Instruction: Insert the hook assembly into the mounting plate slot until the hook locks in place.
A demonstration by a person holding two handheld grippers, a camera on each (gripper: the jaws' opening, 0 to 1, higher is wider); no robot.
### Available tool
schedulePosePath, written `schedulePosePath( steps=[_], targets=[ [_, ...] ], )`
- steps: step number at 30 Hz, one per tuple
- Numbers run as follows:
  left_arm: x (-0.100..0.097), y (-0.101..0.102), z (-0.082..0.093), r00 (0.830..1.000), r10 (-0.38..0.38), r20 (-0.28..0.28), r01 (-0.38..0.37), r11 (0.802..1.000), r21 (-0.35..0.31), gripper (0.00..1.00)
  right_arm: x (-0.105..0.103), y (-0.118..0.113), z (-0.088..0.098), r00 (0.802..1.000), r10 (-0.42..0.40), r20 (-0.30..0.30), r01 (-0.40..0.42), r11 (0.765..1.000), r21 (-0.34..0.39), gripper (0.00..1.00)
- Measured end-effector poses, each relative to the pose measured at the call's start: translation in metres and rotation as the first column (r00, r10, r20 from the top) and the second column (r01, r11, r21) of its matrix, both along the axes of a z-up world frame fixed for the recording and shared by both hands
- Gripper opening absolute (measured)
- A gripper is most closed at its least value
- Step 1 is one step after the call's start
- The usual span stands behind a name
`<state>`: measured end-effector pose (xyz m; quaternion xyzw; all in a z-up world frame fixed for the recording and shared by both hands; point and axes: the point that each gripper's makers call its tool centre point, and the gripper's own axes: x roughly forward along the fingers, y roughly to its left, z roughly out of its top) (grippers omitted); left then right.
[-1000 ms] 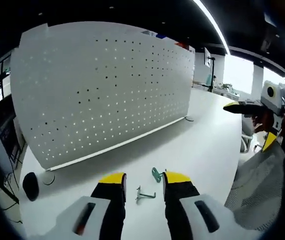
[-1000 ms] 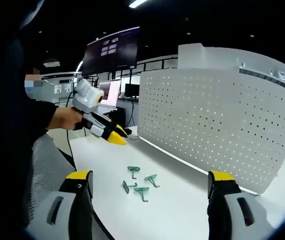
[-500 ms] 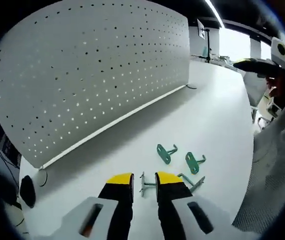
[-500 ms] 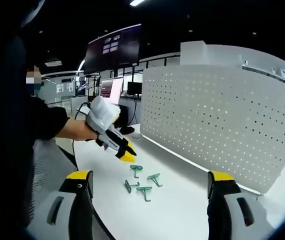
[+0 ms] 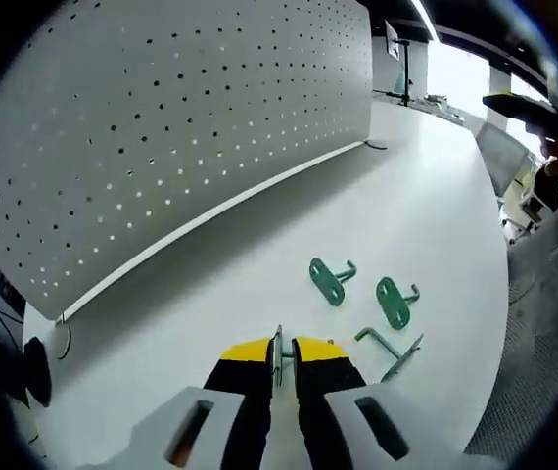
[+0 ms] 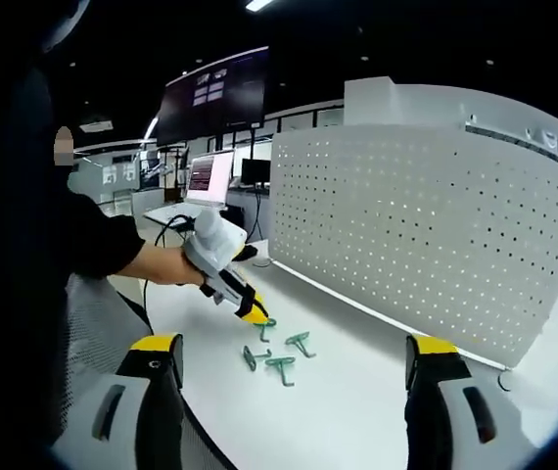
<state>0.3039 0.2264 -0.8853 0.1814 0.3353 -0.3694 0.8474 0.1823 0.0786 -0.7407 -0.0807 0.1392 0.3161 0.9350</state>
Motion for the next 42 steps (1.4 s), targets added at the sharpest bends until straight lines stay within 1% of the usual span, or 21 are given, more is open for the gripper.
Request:
schedulePosePath(
  steps=[5,11,18,22,28,32,34,36,37,38,39,41,42],
  targets=[
    [0.003,0.000,-0.001,1.000,0.002,-0.001,-0.002,1.000,-0.002,0.06,-0.001,0.003,0.000,1.000,-0.003,0.000,0.003,1.000,0.001,0.91],
    [0.005,-0.001,-0.002,1.000,0.003,0.000,-0.003,1.000,-0.002,0.03,-0.001,0.005,0.000,1.000,-0.004,-0.004,0.004,1.000,0.003,0.91],
    [0.007,0.000,-0.006,1.000,0.009,0.000,-0.009,1.000,-0.002,0.03,0.000,0.008,0.001,1.000,0.003,-0.007,-0.003,1.000,-0.001,0.90],
    [0.008,0.004,-0.002,1.000,0.027,-0.002,-0.027,0.999,-0.017,0.02,0.000,0.012,0.002,1.000,0.012,-0.005,-0.012,1.000,-0.003,0.90],
    [0.013,0.004,0.022,0.997,0.069,0.026,-0.066,0.992,-0.103,0.01,0.002,0.018,0.008,0.999,0.032,0.008,-0.032,0.999,-0.012,0.90],
    [0.013,0.001,0.038,0.995,0.090,0.040,-0.081,0.981,-0.175,0.01,0.003,0.021,0.014,0.999,0.048,0.024,-0.047,0.999,-0.024,0.90],
    [0.014,-0.001,0.050,0.993,0.105,0.048,-0.091,0.970,-0.225,0.01,0.004,0.023,0.018,0.998,0.057,0.034,-0.056,0.998,-0.031,0.89],
    [0.014,-0.003,0.062,0.992,0.114,0.061,-0.094,0.960,-0.264,0.01,0.005,0.025,0.022,0.997,0.065,0.045,-0.063,0.997,-0.035,0.88],
    [0.014,-0.003,0.064,0.991,0.115,0.065,-0.094,0.958,-0.271,0.01,0.005,0.026,0.023,0.997,0.067,0.048,-0.065,0.997,-0.036,0.88],
    [0.013,-0.004,0.074,0.989,0.125,0.077,-0.096,0.950,-0.298,0.01,0.006,0.027,0.026,0.996,0.072,0.056,-0.070,0.997,-0.038,0.88],
    [0.012,-0.006,0.079,0.989,0.128,0.080,-0.096,0.943,-0.318,0.01,0.006,0.029,0.029,0.995,0.074,0.064,-0.072,0.997,-0.040,0.87],
    [0.009,-0.009,0.091,0.987,0.135,0.083,-0.095,0.924,-0.371,0.01,0.008,0.031,0.034,0.994,0.079,0.077,-0.076,0.996,-0.038,0.86],
    [0.007,-0.010,0.095,0.988,0.133,0.083,-0.092,0.918,-0.386,0.01,0.008,0.032,0.037,0.993,0.081,0.081,-0.078,0.996,-0.036,0.86]
  ],
)
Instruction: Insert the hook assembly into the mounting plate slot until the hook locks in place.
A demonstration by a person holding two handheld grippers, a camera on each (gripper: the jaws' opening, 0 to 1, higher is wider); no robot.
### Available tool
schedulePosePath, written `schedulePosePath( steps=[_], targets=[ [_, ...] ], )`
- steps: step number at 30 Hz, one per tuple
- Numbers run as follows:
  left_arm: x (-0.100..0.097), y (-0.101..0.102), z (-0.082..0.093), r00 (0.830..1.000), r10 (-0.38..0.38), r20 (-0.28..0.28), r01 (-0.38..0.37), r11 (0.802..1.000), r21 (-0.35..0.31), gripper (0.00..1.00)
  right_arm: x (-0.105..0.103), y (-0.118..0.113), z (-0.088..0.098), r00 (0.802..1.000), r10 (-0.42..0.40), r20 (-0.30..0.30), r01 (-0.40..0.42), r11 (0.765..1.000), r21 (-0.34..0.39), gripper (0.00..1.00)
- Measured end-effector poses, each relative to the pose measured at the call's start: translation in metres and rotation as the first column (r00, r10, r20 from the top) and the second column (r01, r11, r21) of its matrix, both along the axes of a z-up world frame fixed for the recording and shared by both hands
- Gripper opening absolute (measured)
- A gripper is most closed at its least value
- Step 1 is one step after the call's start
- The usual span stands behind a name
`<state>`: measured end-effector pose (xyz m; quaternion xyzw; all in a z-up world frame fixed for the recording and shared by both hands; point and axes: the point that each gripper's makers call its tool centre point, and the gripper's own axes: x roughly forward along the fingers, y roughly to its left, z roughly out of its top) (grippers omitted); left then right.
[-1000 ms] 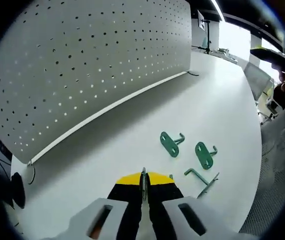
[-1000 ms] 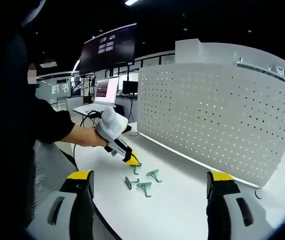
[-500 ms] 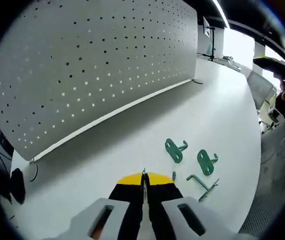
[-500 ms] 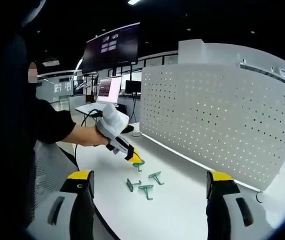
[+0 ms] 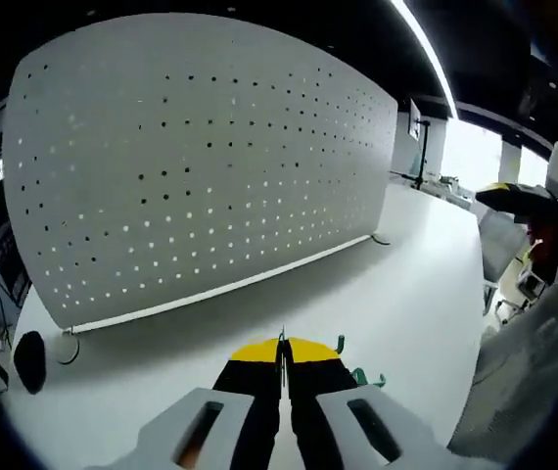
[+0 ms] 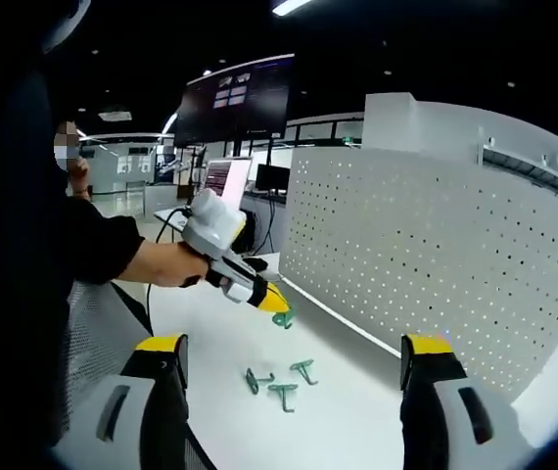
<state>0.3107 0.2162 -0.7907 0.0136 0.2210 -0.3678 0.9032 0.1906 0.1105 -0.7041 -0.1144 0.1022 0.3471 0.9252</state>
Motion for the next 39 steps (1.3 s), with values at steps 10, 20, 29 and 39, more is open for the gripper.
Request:
schedulePosePath(
  steps=[10,20,29,39],
  targets=[
    [-0.027,-0.009,0.044,0.998,0.006,0.064,0.004,0.987,-0.158,0.01,-0.004,0.010,0.017,0.999,0.020,0.045,-0.021,0.999,0.029,0.72],
    [-0.053,-0.018,0.074,0.996,-0.014,0.090,0.037,0.965,-0.259,0.01,-0.006,0.025,0.025,0.996,0.038,0.077,-0.038,0.999,-0.008,0.55],
    [-0.072,-0.030,0.098,0.990,-0.042,0.137,0.080,0.955,-0.285,0.01,0.001,0.028,0.025,1.000,0.000,0.031,0.000,1.000,0.020,0.35],
    [-0.084,-0.047,0.117,0.981,-0.079,0.178,0.131,0.944,-0.303,0.01,0.009,0.031,0.032,0.999,-0.029,0.045,0.027,0.999,0.041,0.21]
  ],
)
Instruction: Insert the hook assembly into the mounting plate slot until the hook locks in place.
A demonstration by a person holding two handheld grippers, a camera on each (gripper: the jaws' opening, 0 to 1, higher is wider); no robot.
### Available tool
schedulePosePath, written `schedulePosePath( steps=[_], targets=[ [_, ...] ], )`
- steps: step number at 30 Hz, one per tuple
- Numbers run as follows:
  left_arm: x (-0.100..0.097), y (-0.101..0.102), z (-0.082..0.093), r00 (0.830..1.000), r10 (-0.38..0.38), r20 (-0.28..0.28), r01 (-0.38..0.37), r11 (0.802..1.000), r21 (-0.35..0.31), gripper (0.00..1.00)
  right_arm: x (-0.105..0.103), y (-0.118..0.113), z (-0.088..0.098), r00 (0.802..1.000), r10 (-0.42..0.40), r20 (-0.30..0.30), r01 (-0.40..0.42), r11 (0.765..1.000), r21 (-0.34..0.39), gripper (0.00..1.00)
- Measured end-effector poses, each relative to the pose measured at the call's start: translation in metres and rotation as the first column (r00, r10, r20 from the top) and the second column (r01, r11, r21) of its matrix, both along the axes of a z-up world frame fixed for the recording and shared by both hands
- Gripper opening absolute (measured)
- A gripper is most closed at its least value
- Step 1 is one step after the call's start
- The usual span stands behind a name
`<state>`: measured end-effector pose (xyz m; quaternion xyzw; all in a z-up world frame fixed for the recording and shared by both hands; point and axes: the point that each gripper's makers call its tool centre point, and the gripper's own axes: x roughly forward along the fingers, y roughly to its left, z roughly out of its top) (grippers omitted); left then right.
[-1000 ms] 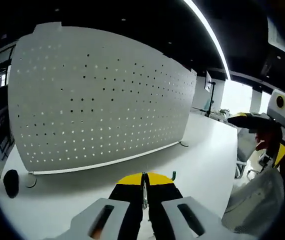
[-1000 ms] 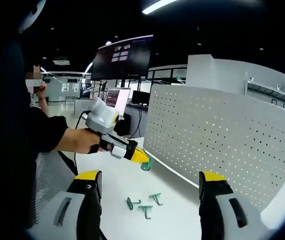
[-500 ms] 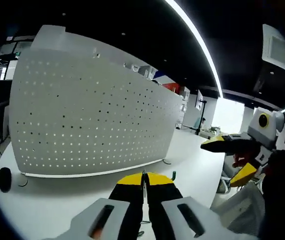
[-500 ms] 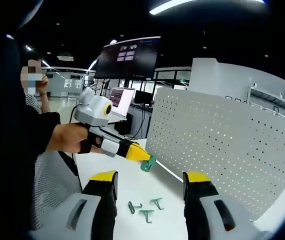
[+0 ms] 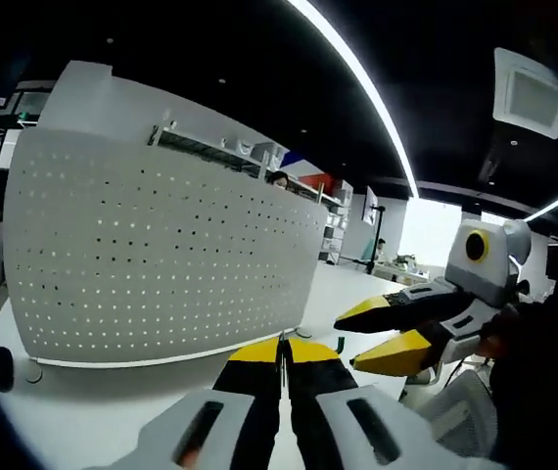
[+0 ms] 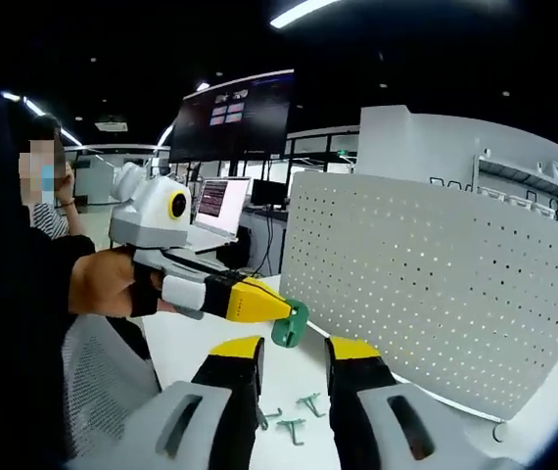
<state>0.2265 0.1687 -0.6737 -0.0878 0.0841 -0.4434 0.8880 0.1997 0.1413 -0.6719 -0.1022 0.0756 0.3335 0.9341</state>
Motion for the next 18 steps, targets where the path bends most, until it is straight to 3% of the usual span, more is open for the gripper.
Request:
schedulePosePath(
  steps=[11,18],
  targets=[
    [-0.008,-0.012,0.007,0.999,-0.034,0.007,0.034,0.999,-0.012,0.01,0.003,0.004,0.000,0.999,0.001,0.035,0.000,0.999,-0.036,0.08],
    [-0.014,-0.015,0.008,0.999,-0.051,0.005,0.051,0.999,-0.014,0.01,0.003,0.006,0.000,0.999,-0.003,0.042,0.004,0.999,-0.036,0.05]
  ],
)
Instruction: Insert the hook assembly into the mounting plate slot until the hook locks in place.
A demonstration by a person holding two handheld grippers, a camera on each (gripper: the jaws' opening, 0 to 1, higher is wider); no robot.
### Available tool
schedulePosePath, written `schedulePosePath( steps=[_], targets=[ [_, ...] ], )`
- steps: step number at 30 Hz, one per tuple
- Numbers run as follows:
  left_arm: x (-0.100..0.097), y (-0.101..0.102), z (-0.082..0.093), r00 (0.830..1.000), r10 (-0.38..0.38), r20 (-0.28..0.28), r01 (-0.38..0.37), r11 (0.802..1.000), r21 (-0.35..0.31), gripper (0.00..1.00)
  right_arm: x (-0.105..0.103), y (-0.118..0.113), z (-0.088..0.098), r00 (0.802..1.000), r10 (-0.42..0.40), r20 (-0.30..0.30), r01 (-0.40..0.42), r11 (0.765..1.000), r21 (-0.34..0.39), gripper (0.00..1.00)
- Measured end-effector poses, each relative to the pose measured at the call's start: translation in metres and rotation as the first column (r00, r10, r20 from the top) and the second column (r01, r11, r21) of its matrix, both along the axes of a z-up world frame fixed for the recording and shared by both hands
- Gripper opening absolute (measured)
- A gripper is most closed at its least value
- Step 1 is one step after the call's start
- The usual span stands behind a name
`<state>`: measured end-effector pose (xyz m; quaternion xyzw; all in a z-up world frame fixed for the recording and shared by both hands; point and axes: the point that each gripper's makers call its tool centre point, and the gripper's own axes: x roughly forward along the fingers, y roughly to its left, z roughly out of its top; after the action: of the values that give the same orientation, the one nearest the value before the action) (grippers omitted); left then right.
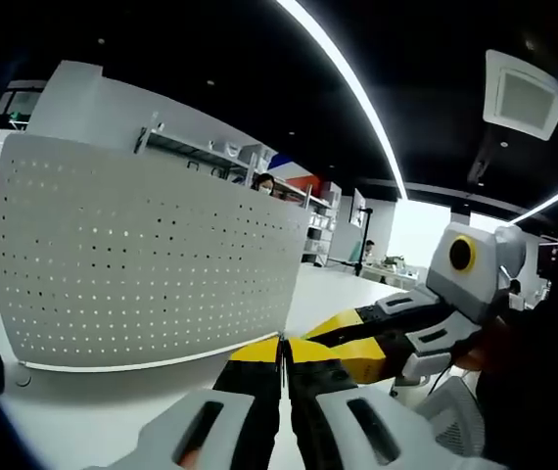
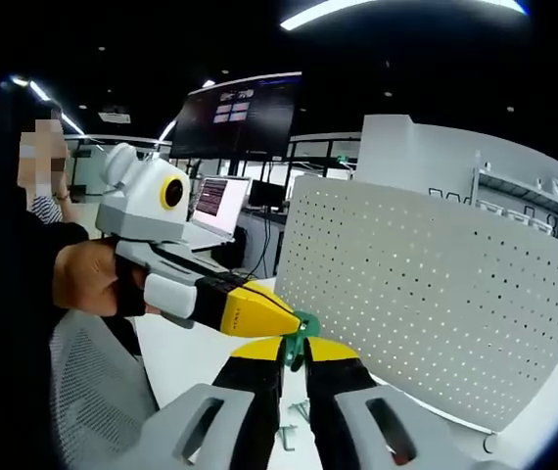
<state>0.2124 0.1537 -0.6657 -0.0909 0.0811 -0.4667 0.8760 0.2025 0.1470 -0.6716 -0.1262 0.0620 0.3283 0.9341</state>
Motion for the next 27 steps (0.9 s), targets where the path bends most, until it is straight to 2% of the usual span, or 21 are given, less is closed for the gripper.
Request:
schedulePosePath(
  steps=[21,27],
  targets=[
    [-0.0048,-0.0032,-0.0029,1.000,-0.009,-0.022,0.009,1.000,-0.003,0.01,0.0013,-0.0030,-0.0054,1.000,-0.012,-0.020,0.012,1.000,0.008,0.02],
    [-0.0035,-0.0032,-0.0035,1.000,-0.011,-0.014,0.011,1.000,0.006,0.01,0.0028,-0.0031,-0.0063,0.999,-0.016,-0.031,0.016,1.000,0.018,0.01]
  ],
)
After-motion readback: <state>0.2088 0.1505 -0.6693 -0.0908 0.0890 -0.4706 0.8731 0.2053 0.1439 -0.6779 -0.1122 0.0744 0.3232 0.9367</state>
